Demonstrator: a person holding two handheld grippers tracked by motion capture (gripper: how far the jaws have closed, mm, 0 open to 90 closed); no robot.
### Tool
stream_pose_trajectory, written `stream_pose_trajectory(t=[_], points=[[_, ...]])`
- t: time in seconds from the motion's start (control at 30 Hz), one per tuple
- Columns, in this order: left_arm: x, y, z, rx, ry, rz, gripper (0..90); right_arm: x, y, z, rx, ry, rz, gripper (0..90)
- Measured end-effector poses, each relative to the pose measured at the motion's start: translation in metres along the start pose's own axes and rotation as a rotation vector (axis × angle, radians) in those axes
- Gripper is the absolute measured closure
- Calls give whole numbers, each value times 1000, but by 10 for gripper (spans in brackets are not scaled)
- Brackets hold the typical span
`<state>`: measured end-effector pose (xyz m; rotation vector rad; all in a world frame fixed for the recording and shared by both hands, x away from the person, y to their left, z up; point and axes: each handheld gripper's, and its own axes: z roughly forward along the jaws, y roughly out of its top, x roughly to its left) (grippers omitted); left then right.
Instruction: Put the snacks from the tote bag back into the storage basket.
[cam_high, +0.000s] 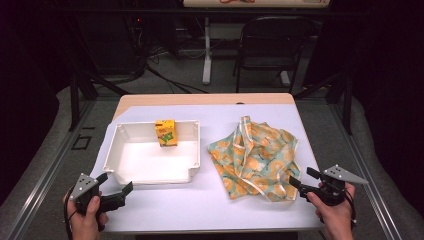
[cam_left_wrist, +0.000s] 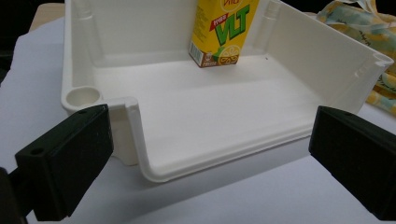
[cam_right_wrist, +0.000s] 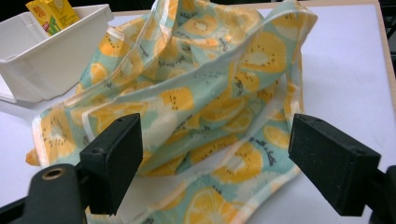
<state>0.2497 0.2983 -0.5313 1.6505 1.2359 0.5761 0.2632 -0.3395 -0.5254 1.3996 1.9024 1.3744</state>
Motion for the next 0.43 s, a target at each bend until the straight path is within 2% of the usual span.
stream_pose_trajectory(t=[0.2, 0.43], points=[[3, -1, 0, 0, 17, -3, 2, -4, -9, -11, 17, -11, 6, 169], [1, -1, 1, -8, 30, 0, 2, -5, -9, -10, 9, -11, 14, 168]])
